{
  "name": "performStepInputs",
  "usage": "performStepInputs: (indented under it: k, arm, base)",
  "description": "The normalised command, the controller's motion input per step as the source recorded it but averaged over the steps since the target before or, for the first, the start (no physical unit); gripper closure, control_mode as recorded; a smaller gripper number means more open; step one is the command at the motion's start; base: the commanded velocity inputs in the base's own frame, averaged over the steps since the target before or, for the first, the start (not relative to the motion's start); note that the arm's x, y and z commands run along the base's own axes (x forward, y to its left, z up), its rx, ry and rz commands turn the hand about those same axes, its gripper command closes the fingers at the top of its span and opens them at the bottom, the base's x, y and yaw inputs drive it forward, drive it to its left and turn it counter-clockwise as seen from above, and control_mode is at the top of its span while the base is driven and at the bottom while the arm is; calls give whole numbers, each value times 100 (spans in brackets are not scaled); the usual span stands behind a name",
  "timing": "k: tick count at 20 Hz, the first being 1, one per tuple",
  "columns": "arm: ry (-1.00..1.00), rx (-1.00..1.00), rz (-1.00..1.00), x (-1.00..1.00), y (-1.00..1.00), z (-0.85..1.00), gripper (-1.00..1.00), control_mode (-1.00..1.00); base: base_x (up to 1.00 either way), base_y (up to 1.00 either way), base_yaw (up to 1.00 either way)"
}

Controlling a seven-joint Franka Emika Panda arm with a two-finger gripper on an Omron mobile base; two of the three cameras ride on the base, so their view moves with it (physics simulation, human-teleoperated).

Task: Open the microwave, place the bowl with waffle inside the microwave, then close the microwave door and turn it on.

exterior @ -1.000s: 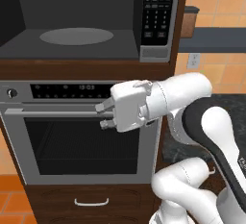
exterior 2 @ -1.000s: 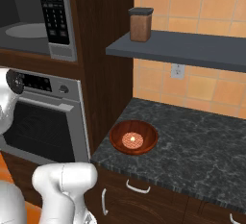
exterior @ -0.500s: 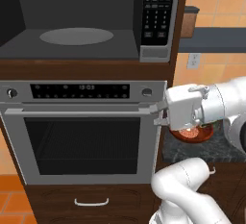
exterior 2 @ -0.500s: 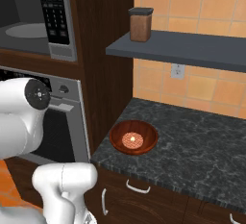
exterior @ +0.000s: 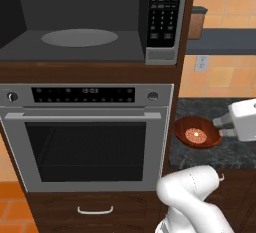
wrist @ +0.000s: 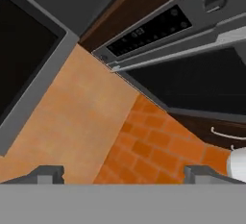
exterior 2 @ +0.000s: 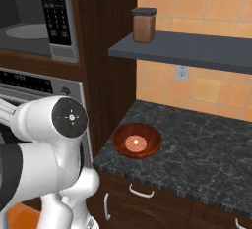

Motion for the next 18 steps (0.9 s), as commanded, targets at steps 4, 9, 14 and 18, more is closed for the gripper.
performStepInputs:
  k: [4,9,14,18]
  arm:
    - [0,0,-29,-1,-100,-69,-100,-100]
    - [4,0,-37,25,-100,-74,-100,-100]
    - [16,0,-33,72,-99,-75,-100,-100]
    - [22,0,-21,88,-84,-79,-100,-100]
  base:
    - [0,0,0]
    - [0,0,0]
    - [0,0,0]
    - [0,0,0]
